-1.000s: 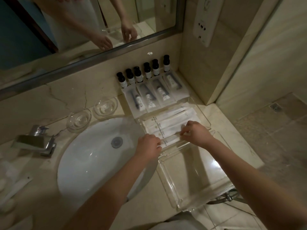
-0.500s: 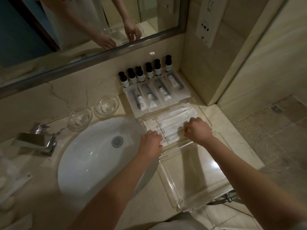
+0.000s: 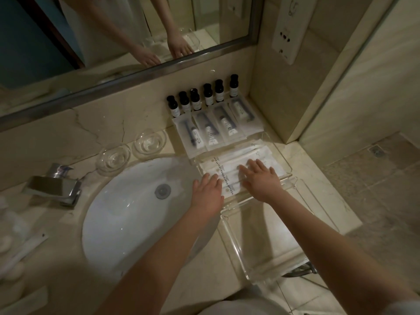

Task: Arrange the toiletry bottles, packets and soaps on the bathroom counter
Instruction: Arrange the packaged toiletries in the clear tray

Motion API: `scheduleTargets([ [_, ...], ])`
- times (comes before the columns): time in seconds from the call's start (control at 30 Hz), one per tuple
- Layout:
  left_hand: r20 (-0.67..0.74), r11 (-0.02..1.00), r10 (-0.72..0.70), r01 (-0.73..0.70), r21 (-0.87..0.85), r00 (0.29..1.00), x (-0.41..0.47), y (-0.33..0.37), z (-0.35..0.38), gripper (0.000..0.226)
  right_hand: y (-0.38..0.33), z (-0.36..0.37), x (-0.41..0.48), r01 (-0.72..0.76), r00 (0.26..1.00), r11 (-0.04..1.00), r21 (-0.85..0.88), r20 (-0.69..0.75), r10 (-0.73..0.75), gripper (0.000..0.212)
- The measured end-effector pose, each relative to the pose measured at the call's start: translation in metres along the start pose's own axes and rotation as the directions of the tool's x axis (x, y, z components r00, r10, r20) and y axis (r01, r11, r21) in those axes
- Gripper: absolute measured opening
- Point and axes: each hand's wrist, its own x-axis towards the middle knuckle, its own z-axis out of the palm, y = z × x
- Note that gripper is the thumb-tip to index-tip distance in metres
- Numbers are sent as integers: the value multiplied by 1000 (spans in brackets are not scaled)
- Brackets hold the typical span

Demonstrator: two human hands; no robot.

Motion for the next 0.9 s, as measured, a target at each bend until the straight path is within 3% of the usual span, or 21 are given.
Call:
scheduleTargets([
  [0.2, -48, 999, -4, 2, -35, 999, -10, -14, -9, 55, -19, -12, -7, -47, 998, 998, 49, -42, 49, 61],
  [0.5, -208, 976, -196, 170, -138, 958, -79, -100, -33, 51, -117, -26, -35, 204, 922, 976, 72, -349, -167, 56],
  [0.73, -196, 889, -432, 378, -260, 881, -182, -194, -2, 48, -236, 3, -60, 416, 868, 908, 54, -319, -379, 50],
  [0.9, -105, 783, -584, 524, -335, 805, -257, -255, 38, 47, -322, 31, -68, 543, 834, 839, 43, -145, -532, 54],
])
